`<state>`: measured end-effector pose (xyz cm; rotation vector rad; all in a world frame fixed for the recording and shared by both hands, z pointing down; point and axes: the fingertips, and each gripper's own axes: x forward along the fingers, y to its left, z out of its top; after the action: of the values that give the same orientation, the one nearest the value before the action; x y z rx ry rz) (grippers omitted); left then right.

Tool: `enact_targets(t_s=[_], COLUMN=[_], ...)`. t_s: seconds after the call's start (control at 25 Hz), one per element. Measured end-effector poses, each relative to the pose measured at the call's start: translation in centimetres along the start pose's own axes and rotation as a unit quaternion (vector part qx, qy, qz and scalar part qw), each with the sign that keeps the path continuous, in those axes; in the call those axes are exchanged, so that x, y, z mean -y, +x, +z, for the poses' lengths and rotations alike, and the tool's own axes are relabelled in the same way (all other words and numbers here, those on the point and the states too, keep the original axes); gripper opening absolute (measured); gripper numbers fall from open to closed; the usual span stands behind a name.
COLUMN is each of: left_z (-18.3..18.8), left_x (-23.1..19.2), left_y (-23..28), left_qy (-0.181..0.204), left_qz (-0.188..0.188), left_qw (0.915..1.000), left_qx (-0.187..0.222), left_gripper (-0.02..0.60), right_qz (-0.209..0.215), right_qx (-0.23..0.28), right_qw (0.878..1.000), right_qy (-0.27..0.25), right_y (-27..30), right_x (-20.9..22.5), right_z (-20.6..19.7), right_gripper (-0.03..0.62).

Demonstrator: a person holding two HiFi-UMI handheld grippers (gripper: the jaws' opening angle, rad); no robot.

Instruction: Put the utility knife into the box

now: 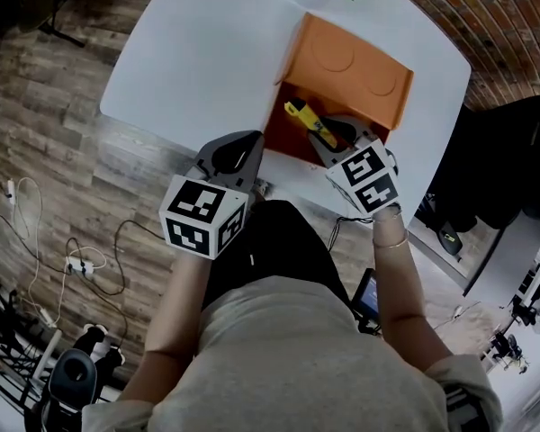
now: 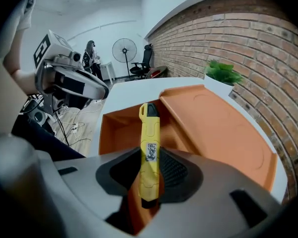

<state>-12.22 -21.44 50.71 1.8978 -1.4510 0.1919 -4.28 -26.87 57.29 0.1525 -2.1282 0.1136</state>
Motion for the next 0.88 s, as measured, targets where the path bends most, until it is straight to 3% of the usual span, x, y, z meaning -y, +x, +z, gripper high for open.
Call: enact_targets(t_s=[0.52,0.8,0.88], left_z=[0.0,0.1,0.3], left_x=[0.0,0.3,0.3], left_y=[0.4,0.7,0.6], left_qy=[-0.002,0.006,0.009], left_qz=[0.007,0.006,0.007], left_qw=[1.0000,1.0000,0.9999], left_qx=[0.000,-0.001,0.001], left_gripper=[0.006,0.006,0.006], right_qz=[-0.003,-0.009,-0.005], right_qx=[-0.047,-0.041,-0.035], right_qw=[0.998,0.999,0.999], right_qy=[-0.050,-0.024,-0.011], right_y=[2.0,2.1,2.0], right_x=[-0.5,-0.3,-0.3], right_z=[-1.4,-1.7,-1.5], right_gripper=[0.115,0.122,0.153])
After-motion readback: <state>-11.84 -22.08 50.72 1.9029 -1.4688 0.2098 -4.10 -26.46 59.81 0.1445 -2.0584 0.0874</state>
